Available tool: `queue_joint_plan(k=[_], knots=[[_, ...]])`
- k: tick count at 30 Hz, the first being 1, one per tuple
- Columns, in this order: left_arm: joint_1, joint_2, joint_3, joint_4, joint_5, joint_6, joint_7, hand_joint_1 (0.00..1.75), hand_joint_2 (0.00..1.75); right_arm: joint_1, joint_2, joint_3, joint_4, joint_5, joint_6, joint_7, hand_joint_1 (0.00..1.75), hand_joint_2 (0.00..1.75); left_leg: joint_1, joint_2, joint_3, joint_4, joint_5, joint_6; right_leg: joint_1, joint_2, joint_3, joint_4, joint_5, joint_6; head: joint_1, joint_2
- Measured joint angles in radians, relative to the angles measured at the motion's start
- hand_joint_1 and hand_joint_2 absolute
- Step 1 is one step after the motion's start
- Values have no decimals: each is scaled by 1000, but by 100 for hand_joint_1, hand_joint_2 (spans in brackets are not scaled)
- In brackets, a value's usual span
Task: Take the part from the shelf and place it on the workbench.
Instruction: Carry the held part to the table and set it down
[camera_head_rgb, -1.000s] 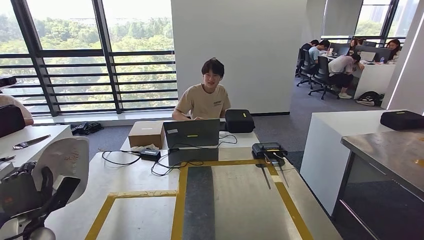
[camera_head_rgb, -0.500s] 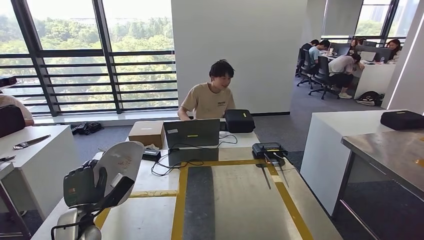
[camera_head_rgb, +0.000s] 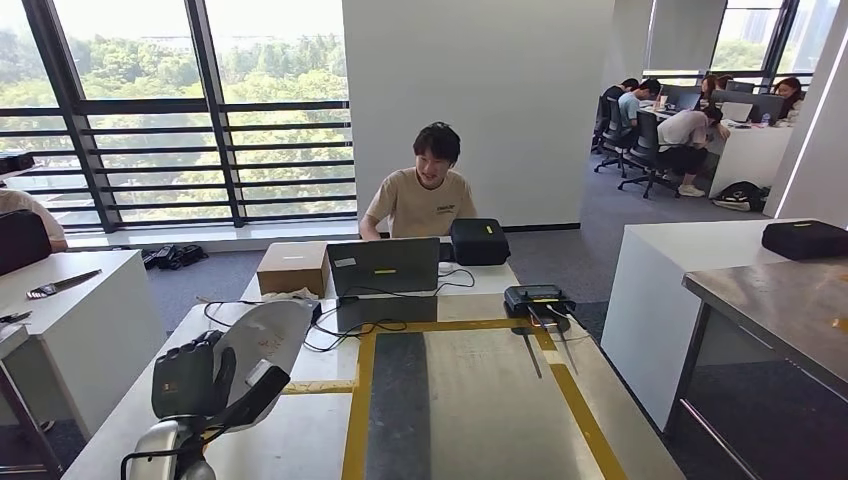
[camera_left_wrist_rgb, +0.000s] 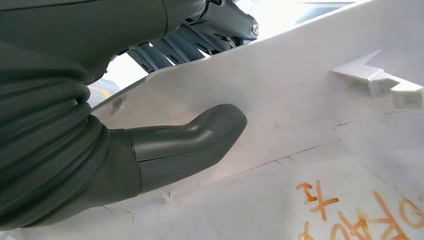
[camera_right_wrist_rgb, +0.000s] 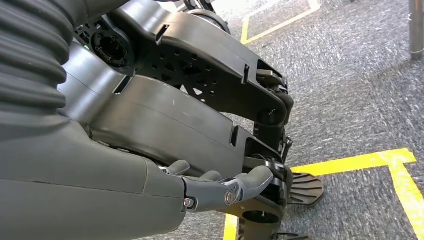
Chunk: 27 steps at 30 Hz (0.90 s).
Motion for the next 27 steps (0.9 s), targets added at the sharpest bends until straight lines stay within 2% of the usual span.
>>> queue_joint_plan(k=[4,8,15,27], knots=[[19,22,-27,15,-44,-64,87,175,175,2,-2,2,0,-1,13,-6,0,175,0,1,0,0,0,0,0,1,0,0,0,0,0,0],[50,56,-37,29,-44,-110,136,175,175,3,-5,3,0,-4,23,-16,0,175,0,1,0,0,0,0,0,0,0,0,0,0,0,0],[92,93,-37,41,-44,-96,167,175,175,4,-13,3,0,-5,25,-16,0,175,0,0,0,0,0,0,0,0,0,0,-1,-1,0,0],[107,106,-37,47,-53,-91,178,175,175,4,-17,3,0,-5,25,-16,0,175,0,0,0,0,0,0,0,0,0,0,-1,-1,0,0]])
